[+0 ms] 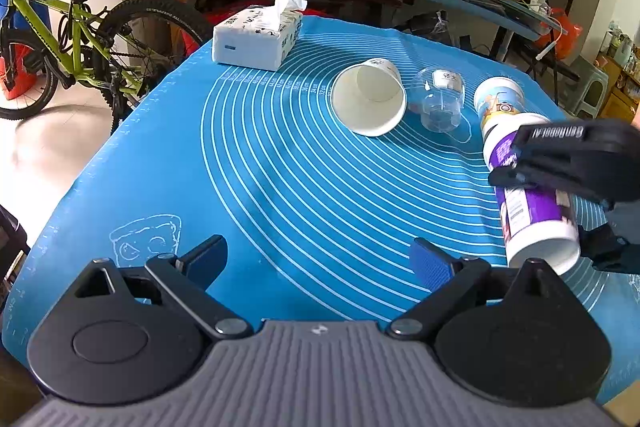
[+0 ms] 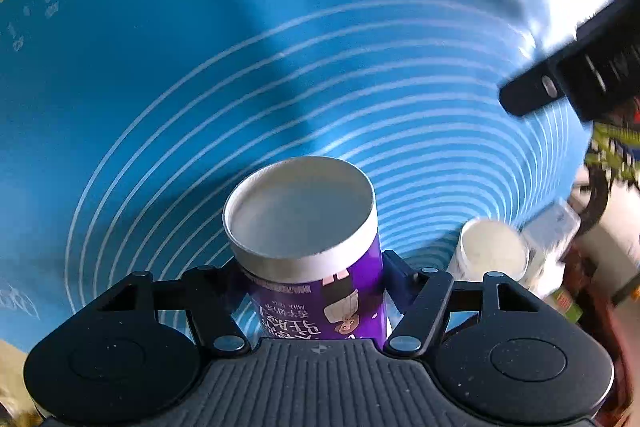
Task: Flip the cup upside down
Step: 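Rotate the right tool to turn the purple cup open end up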
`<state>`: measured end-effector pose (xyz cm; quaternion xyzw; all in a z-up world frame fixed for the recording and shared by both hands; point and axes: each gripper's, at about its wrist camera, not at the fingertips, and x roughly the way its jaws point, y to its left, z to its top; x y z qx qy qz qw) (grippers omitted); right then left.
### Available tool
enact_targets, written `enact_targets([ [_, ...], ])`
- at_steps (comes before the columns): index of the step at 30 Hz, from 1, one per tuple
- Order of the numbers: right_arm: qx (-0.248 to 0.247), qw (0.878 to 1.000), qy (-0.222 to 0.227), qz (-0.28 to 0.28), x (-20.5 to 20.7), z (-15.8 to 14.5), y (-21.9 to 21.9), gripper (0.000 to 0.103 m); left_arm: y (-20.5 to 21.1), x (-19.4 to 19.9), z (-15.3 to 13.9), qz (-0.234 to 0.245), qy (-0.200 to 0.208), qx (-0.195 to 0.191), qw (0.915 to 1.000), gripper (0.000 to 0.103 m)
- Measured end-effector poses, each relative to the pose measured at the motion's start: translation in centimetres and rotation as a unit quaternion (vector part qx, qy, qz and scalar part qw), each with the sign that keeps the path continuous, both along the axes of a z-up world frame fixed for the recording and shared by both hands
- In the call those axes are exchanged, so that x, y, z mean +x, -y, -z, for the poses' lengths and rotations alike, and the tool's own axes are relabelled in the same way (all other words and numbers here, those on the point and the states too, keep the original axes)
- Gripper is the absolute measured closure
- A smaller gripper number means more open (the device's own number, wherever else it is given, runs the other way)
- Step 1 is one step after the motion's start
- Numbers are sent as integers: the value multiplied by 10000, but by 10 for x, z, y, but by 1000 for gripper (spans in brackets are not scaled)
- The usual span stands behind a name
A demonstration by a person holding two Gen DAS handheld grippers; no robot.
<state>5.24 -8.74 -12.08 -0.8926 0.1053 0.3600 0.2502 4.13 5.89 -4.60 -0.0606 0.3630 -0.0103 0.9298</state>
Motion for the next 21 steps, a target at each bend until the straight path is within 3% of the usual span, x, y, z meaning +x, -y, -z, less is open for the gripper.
enact_targets([
  [4,639,9969,-57,448,7,-16,-4,38,0,1,-2,-19,20,11,10000,6],
  [7,1331,9872,-90,869,14,-37,-8,38,0,1,-4,-33,44,-2,10000,6],
  [9,1920,9723,-193,1318,22,-52,-9,38,1,3,-6,-35,84,13,10000,6],
  [11,2557,9491,-358,1802,29,-70,-9,38,2,4,-9,-36,127,23,9999,6],
  [14,3506,9038,-540,2393,36,-94,-3,38,4,7,-15,-25,214,34,9998,6],
  [17,4474,8402,-660,2992,45,-113,8,38,7,8,-20,-13,322,36,9995,6],
  [19,5044,7896,-835,3393,51,-124,19,38,8,9,-23,13,368,32,9993,6],
  [21,5612,7300,-1006,3769,60,-126,31,38,9,10,-25,11,394,32,9992,6],
])
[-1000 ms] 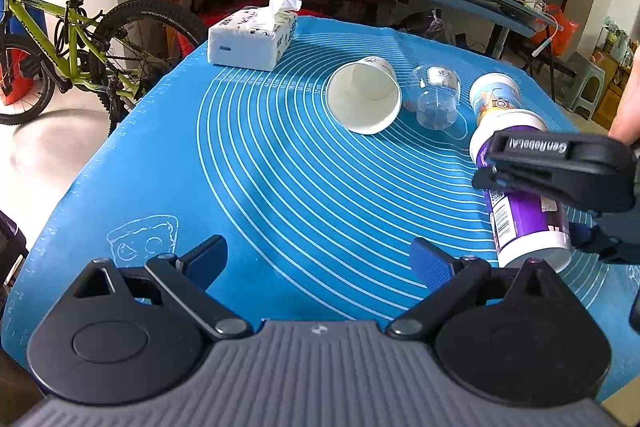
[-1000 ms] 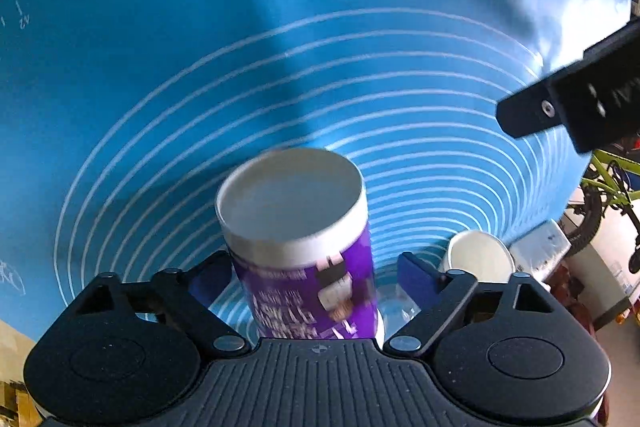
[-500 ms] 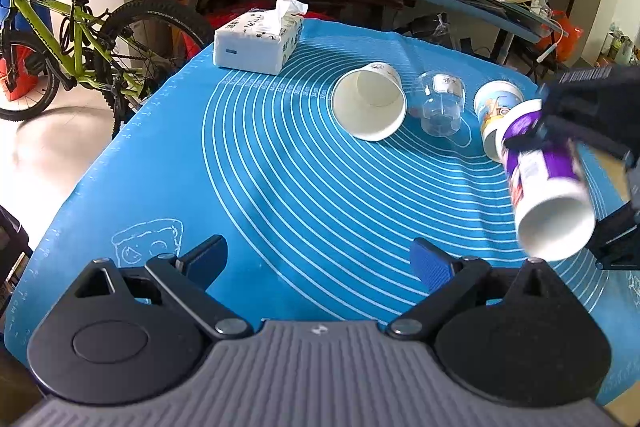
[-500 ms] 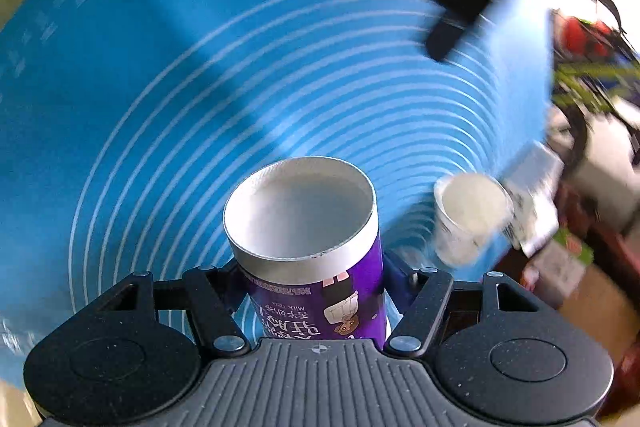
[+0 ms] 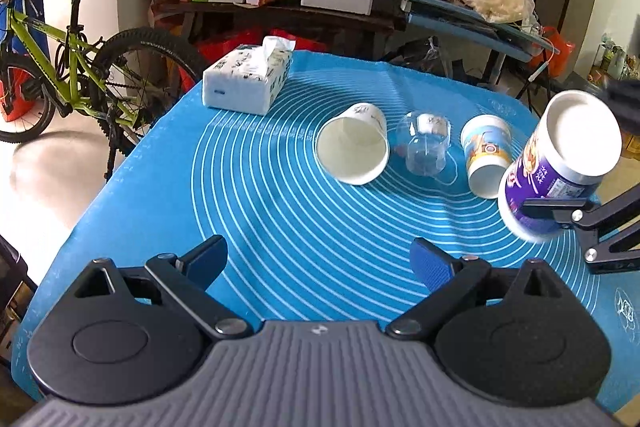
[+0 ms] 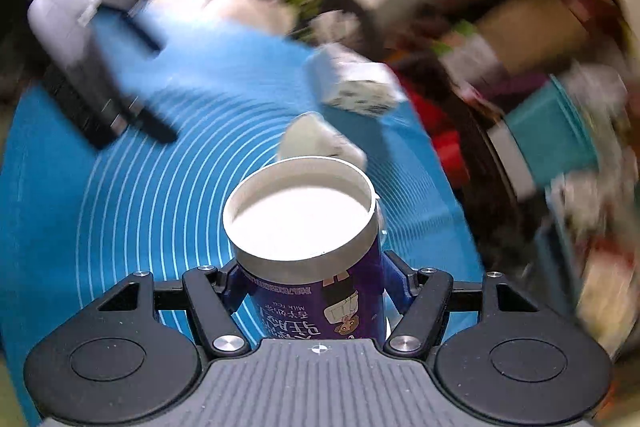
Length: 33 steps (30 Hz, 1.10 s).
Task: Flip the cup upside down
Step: 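Rotate the right tool to turn the purple cup open end up, then lower the purple cup onto the mat and open the right tool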
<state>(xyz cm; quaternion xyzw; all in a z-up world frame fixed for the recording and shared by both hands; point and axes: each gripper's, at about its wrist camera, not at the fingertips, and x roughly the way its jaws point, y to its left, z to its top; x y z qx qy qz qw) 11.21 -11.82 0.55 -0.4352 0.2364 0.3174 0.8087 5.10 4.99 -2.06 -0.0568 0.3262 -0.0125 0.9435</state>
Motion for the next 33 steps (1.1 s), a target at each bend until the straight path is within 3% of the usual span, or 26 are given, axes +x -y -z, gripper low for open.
enact_targets([
  [4,1251,9884,-225,836,7,4,30,38,3,0,-3,11,23,-62,10000,6],
  [8,2625,9478,-620,1698,24,20,51,38,8,0,-3,56,17,-29,10000,6],
  [12,3425,9048,-760,2414,34,40,64,38,14,-1,-2,126,21,31,9999,6],
  [17,3750,8787,-610,2891,28,54,71,38,22,0,1,166,-30,96,9998,6],
  [22,3856,8706,-434,3025,16,56,74,38,27,1,4,197,-83,129,9997,6],
  [27,4067,8528,-531,3232,19,58,81,38,31,1,4,190,-63,245,9995,6],
  [33,3941,8584,-455,3253,17,59,76,33,35,4,1,211,-27,295,9993,6],
])
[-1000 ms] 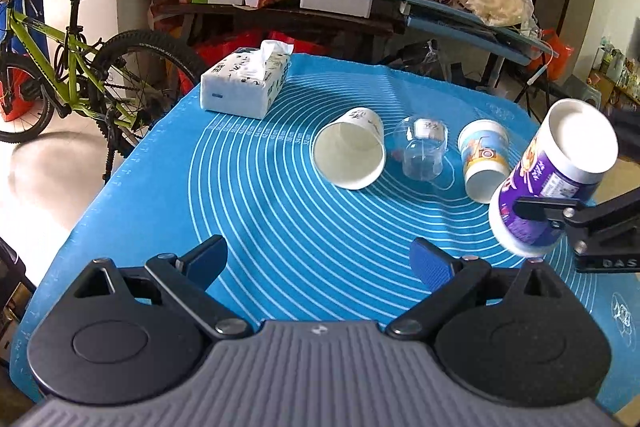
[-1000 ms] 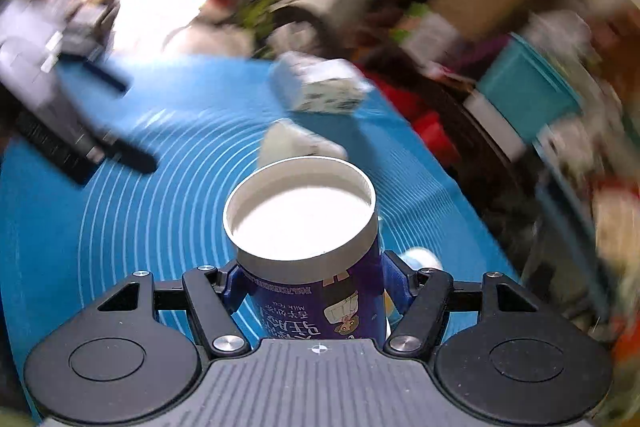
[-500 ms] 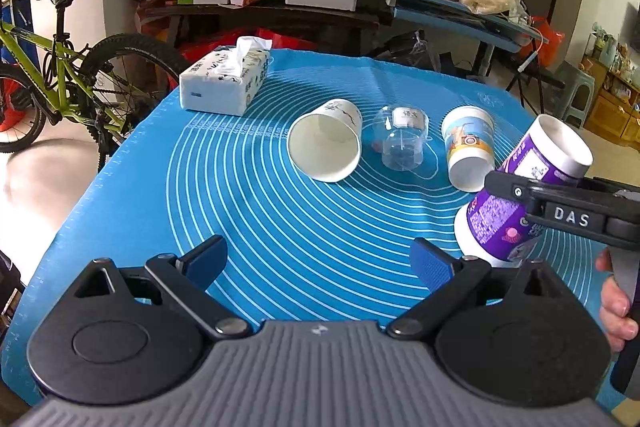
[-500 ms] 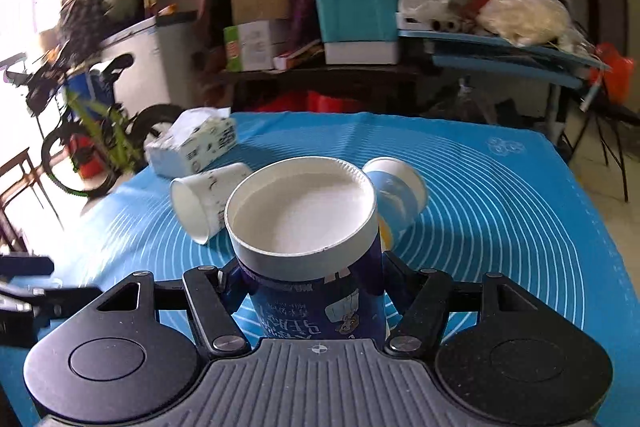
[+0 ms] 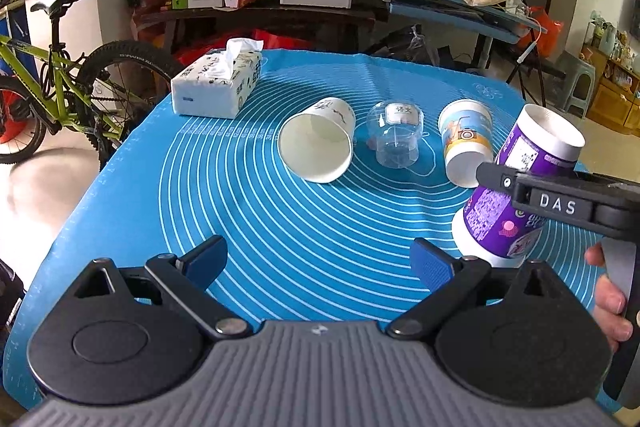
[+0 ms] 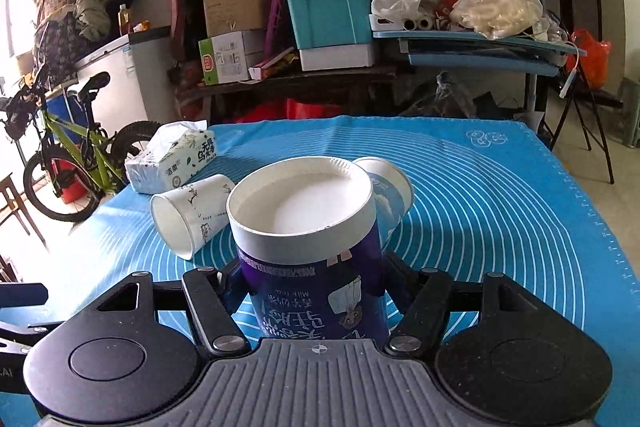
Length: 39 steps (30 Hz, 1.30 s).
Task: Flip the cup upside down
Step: 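Lower the purple cup onto the mat and open the right tool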
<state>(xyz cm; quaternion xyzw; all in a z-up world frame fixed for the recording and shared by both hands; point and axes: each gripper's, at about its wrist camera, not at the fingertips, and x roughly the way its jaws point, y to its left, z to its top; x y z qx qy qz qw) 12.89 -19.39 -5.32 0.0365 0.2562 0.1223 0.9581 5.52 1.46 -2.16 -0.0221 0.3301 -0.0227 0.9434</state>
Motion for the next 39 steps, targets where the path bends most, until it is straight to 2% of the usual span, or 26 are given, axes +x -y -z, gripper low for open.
enact_targets([
  [1,-20,10000,-19,25,0,0,0,28,1,0,-1,2,16,4,10000,6],
  [4,47,9999,-104,23,-1,-1,2,26,1,-1,-4,-9,39,-9,10000,6],
  [9,78,9998,-143,153,-9,-6,9,15,3,-5,-8,17,18,-49,10000,6],
  [16,36,9996,-132,232,-45,-16,21,4,10,-18,-16,156,103,-5,9998,6],
  [21,102,9993,-36,357,-75,-23,31,4,15,-30,-18,198,109,24,9997,6],
  [26,-74,9991,113,412,-104,-31,32,4,17,-42,-17,244,61,31,9997,6],
  [39,-111,9993,280,243,-156,-42,34,4,25,-74,-18,409,194,98,9989,6],
])
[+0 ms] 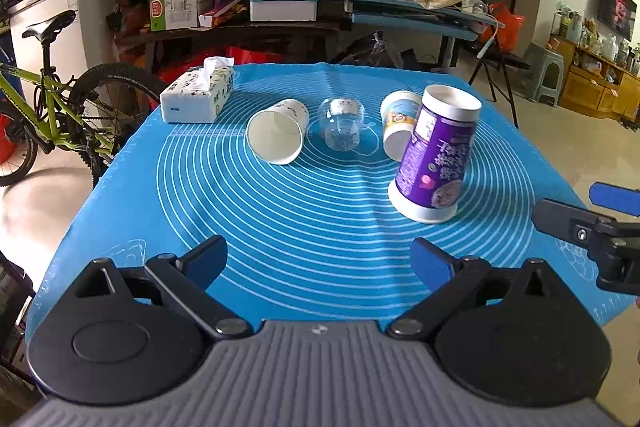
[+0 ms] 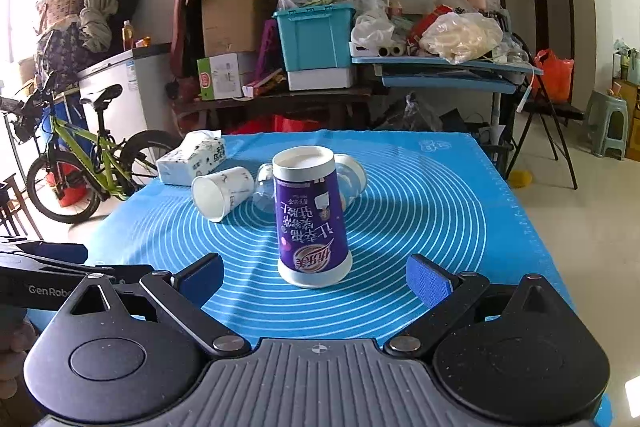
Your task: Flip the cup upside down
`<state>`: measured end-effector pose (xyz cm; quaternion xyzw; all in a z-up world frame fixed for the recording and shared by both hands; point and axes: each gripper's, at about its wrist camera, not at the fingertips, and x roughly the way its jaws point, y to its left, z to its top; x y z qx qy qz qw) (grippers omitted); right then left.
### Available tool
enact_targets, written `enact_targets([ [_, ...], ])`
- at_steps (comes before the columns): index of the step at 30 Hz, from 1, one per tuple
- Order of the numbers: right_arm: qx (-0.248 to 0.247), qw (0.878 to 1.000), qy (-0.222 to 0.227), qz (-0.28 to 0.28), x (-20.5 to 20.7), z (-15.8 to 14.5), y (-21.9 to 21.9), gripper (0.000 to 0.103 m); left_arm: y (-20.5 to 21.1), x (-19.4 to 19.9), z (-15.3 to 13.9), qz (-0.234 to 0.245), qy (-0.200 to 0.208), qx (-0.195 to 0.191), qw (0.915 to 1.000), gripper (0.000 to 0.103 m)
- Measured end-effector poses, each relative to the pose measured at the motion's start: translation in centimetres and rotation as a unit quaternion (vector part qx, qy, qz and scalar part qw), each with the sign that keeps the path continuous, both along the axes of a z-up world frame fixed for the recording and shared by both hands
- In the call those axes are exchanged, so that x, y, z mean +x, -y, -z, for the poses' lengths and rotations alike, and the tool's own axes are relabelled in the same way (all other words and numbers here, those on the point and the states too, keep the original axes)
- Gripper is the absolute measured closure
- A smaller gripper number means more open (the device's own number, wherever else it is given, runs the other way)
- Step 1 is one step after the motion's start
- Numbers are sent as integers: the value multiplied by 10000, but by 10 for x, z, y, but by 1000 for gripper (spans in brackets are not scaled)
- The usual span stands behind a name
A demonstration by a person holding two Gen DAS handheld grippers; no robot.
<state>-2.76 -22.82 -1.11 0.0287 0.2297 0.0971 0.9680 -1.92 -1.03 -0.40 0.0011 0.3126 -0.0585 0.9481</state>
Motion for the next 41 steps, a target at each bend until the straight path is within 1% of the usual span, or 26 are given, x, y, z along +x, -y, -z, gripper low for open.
enact_targets([
  [6,-26,10000,54,-48,-15,1,1,4,1,-9,2,13,-43,-50,10000,6],
  [19,-167,9998,80,-44,-30,2,-1,5,7,-20,3,131,-2,17,9999,6],
  [29,-65,9999,122,-55,-33,0,4,5,7,-20,2,135,5,18,9999,6],
  [41,1,9999,110,-73,-30,2,1,5,10,-18,6,154,-116,2,9998,6],
])
